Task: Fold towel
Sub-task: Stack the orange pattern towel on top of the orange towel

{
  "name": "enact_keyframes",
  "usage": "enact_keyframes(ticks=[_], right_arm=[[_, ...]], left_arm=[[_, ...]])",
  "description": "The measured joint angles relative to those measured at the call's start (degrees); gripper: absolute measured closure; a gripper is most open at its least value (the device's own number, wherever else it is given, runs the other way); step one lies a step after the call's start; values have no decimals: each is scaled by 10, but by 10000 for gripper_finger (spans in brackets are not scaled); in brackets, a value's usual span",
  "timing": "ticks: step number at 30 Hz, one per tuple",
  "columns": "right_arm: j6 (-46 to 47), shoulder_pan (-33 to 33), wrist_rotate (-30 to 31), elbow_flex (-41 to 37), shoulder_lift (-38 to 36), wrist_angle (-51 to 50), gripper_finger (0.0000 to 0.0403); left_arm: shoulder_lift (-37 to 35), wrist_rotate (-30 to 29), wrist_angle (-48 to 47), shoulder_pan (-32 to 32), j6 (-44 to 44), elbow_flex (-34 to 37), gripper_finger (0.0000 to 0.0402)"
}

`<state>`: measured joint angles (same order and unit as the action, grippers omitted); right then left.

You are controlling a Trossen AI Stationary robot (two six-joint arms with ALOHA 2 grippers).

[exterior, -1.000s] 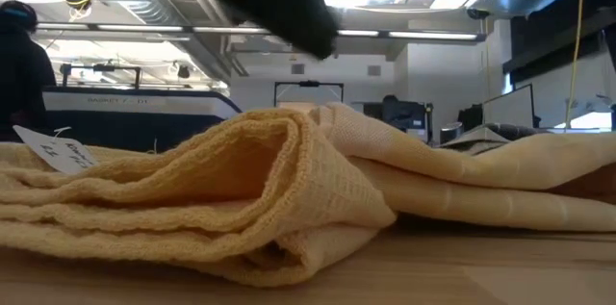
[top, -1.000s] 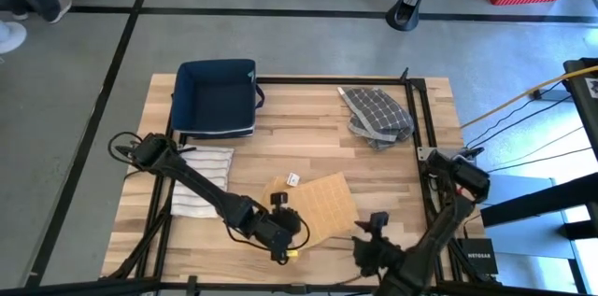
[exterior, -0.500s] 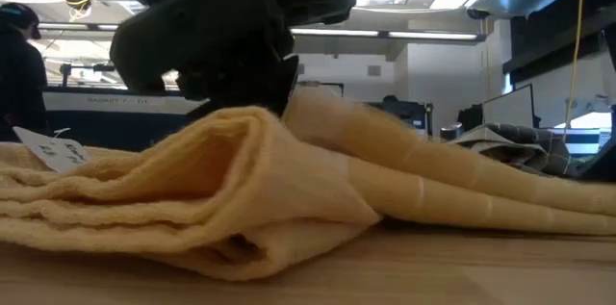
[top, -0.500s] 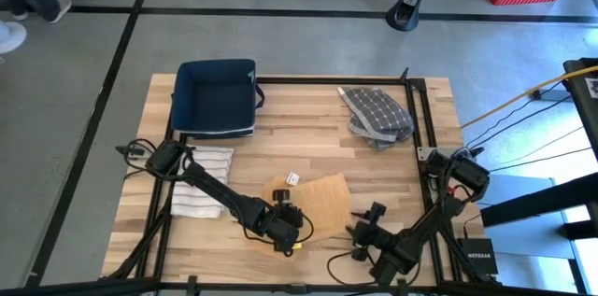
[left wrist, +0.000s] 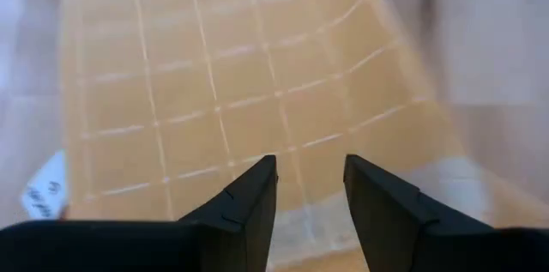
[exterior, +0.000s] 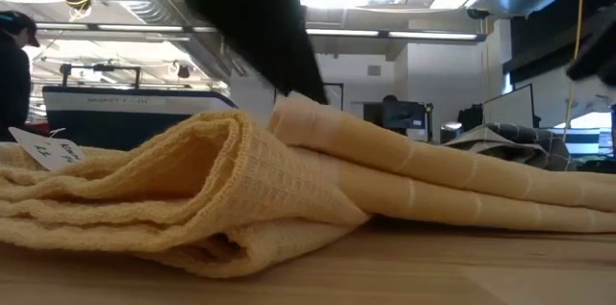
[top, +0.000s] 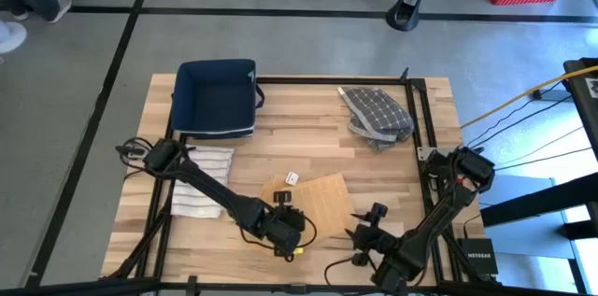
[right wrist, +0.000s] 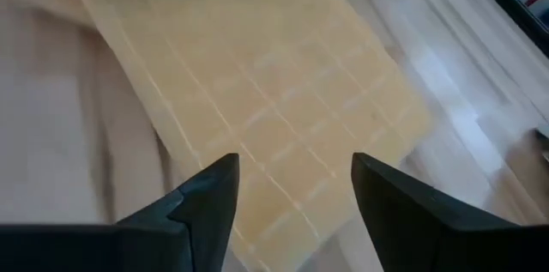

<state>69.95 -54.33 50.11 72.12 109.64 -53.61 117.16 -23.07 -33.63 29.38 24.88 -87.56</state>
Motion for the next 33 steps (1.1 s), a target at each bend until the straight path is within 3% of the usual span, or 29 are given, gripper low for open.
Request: enact_keyframes(ticks=[7,13,19,26,29,33], right_arm=[[-24,-1,-25,-8,1,71,175],[-108,-8,-68,-27,1,166,175],[-132,-2,-42,-30,2,162,175],[-150,1,-42,-30,2,159,175],[-92,-1,-35,-29,2,128,175],[96,-1,-24,-29,-12,-18,175]], left_arm=[[-34,-39,-49,8,7,-15,270],[-24,-9,-123,24,85,-1,270],[-23,-2,-126,47,137,19,270],[-53,29,-116,32,112,-13,270],[-69,30,-102,7,89,-19,270],[-71,31,-98,-28,74,-19,270]])
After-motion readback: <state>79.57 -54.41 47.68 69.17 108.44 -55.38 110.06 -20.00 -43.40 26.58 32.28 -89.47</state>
